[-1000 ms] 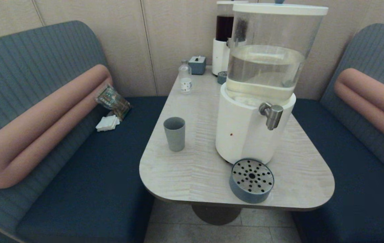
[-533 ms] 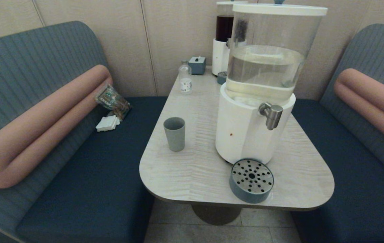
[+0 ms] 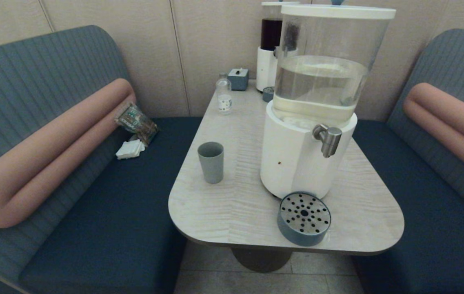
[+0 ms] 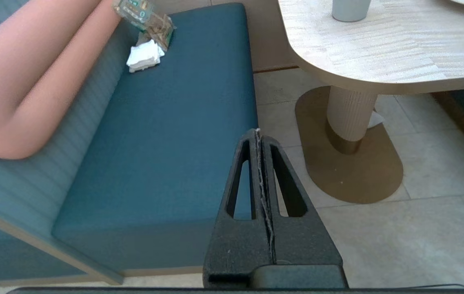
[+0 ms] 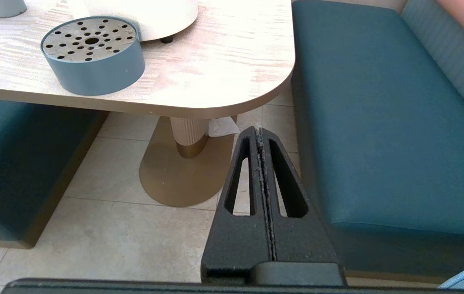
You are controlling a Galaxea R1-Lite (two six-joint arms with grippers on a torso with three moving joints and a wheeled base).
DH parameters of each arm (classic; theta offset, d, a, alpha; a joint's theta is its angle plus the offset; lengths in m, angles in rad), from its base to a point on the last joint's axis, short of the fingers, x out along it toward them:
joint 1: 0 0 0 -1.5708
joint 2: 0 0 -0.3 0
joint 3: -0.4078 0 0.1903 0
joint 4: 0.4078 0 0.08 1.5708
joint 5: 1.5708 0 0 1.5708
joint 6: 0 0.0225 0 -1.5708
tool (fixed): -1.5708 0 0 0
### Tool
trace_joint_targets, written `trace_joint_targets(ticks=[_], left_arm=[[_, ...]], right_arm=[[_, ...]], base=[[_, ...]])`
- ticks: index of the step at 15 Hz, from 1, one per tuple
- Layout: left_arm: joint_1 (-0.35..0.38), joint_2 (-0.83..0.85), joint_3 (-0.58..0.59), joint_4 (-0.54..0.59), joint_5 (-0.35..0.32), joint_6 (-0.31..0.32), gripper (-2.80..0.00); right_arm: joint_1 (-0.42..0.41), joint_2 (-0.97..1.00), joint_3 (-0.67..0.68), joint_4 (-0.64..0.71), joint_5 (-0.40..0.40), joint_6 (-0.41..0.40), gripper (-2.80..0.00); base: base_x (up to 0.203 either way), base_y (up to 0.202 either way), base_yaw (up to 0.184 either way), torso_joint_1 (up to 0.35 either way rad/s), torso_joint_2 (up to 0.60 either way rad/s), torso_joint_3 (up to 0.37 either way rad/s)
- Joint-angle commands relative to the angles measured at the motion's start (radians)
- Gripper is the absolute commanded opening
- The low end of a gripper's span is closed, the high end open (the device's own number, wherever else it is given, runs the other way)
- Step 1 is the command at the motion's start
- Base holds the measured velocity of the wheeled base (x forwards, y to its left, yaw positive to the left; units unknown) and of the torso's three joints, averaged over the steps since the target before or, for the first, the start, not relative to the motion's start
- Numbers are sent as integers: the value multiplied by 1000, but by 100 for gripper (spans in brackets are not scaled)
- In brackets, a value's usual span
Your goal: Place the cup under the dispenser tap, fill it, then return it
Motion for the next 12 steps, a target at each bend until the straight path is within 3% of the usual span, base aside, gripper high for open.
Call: trace_joint_targets(ticks=[1,12], left_arm=[[0,0,1,0,7,-8,-280],[0,0,1,0,7,-18,-280]], right_arm=[[1,1,0,1,0,0,-280],[-1,1,0,-2,-1,3,-280]], base=[[0,0,0,0,0,0],[0,0,0,0,0,0]])
